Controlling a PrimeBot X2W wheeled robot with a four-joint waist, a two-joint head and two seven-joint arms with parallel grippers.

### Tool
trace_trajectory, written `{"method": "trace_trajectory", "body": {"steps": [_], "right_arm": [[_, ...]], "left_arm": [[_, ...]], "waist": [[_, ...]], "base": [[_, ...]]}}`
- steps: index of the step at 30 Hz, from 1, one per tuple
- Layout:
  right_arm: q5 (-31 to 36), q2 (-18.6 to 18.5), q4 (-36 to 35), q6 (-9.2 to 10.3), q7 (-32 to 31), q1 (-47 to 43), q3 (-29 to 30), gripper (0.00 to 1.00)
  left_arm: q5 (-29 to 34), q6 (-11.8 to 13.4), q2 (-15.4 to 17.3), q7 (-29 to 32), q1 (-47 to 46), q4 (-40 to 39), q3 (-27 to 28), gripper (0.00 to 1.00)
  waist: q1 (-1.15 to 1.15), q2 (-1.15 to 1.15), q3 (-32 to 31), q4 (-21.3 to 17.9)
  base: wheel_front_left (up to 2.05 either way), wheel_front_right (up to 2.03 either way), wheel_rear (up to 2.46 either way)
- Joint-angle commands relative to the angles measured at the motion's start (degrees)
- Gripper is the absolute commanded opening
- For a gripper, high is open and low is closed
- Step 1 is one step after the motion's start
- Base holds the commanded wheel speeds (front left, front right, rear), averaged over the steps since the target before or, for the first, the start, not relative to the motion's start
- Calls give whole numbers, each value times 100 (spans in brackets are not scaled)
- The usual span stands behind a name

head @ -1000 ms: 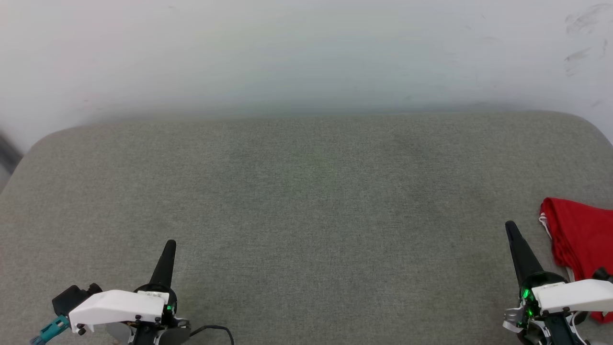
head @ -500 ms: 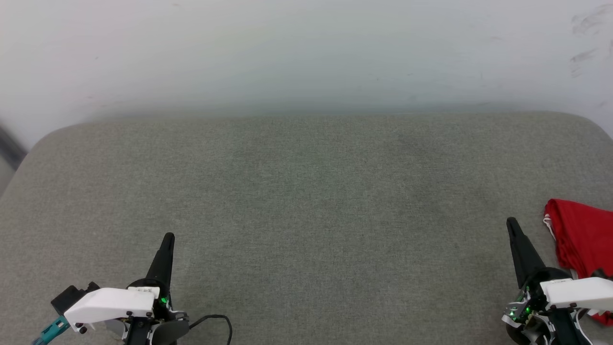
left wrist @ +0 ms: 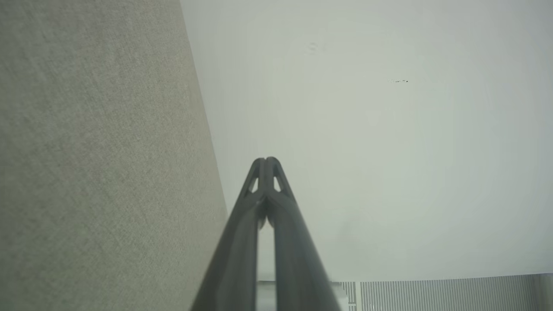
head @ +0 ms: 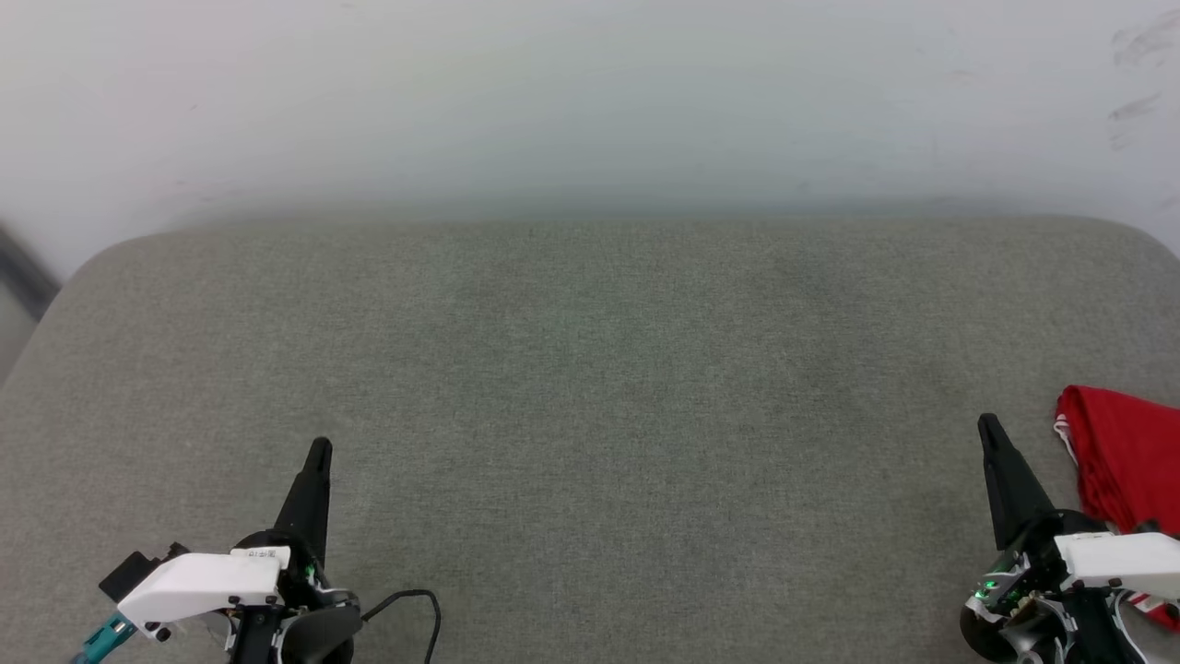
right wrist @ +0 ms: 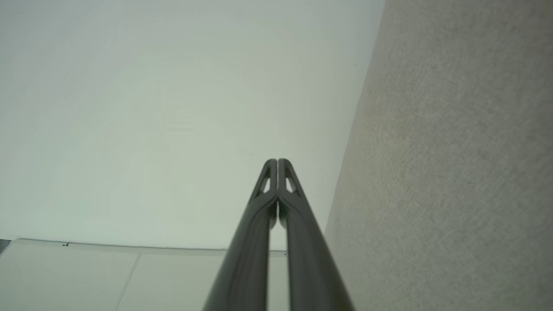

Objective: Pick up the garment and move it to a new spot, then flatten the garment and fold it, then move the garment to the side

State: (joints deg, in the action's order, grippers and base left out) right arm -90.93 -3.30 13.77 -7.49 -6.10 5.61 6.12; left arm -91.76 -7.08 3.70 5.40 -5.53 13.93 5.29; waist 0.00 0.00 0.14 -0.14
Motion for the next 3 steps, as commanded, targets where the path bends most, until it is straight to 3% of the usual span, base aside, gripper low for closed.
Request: {"method": "trace_trajectory", "body": {"steps": [1, 3], "right_arm": [[-103, 32, 24, 0, -22, 89, 16, 0], [-193, 38, 42, 0, -35, 99, 24, 0]], "left_arm": [[-82, -51, -11, 43, -88, 11, 33, 0], [-154, -64, -28, 54, -87, 21, 58, 0]], "waist": [[0, 0, 1, 5], [0, 0, 4, 14]], "base": [[0, 0, 0], [0, 0, 0]]}}
